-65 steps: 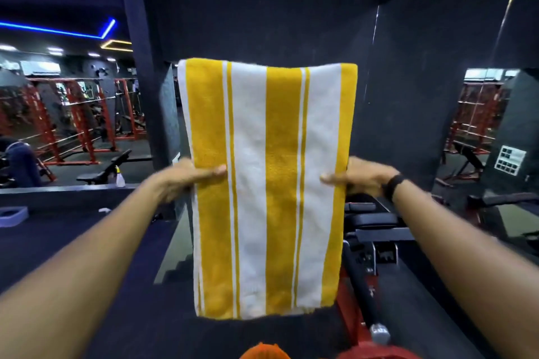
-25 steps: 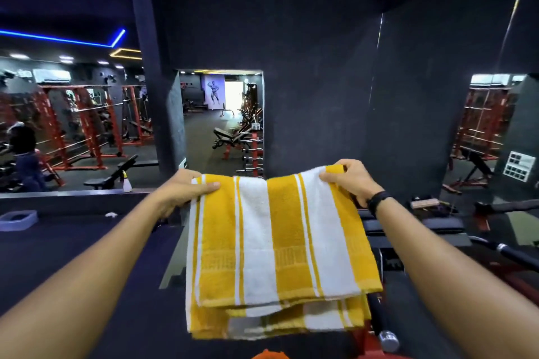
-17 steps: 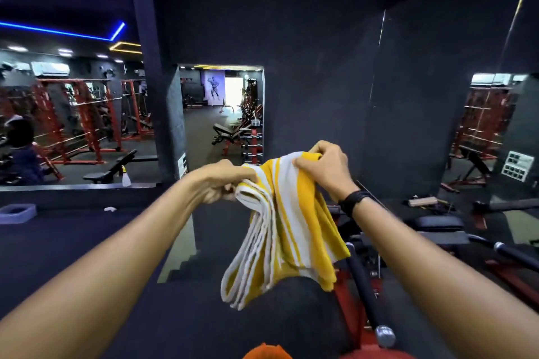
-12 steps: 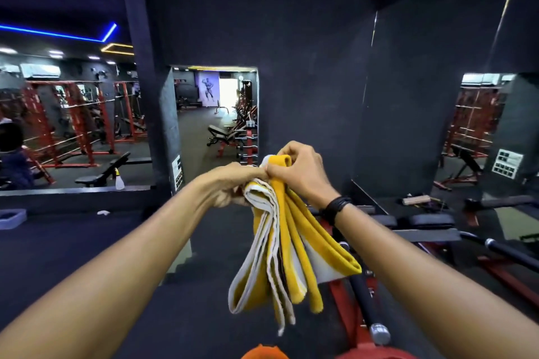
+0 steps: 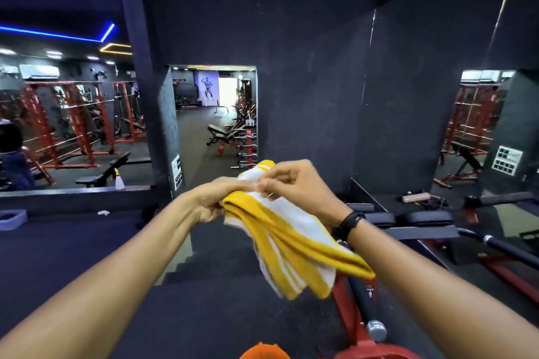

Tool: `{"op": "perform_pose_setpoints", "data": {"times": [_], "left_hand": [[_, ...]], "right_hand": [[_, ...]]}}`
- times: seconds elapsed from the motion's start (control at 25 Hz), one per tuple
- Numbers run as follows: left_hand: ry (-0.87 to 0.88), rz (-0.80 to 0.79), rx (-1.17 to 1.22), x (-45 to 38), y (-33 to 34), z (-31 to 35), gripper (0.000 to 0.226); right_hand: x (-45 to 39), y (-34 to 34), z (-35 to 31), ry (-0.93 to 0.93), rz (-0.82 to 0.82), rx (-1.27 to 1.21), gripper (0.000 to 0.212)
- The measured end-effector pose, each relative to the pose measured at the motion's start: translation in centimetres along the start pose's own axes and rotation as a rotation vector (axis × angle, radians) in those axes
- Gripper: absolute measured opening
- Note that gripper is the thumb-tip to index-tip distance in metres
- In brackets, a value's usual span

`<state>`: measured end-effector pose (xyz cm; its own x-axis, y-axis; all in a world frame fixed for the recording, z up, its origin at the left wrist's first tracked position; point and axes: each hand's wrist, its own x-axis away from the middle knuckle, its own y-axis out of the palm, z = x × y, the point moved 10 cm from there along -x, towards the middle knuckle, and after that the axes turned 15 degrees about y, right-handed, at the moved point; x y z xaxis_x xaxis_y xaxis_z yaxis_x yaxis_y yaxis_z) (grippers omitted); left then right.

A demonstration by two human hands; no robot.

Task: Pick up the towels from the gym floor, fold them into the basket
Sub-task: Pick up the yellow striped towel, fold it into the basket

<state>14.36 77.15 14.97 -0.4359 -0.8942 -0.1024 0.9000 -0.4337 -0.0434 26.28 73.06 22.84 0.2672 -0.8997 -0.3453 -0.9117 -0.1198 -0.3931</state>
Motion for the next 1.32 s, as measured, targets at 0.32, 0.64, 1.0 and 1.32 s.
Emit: {"op": "perform_pose_setpoints", "data": {"times": [0.32,0.64,1.0,1.32], "left_hand": [[0.430,-0.063,-0.061,1.0,-1.4,7.5,0.074],[0.549,0.348,0.132,2.8,-8.1,8.0,0.063],[0.025,0.305,-0.274,4.3,-10.8,0.9,0.027],[0.016,0.318,-0.993,2.8,-13.3,2.3,0.051]], "right_hand": [[1.0,-0.8,7.7,0.298,-0.397,-0.179,0.104],[2.0,-3.8,11.8,0.478,-0.176,-0.837,0.050],[-3.5,-9.5,6.8,0.408,0.155,-0.367,0.041],[-7.9,-9.8,6.5,0.423,0.150,0.571,0.051]]}}
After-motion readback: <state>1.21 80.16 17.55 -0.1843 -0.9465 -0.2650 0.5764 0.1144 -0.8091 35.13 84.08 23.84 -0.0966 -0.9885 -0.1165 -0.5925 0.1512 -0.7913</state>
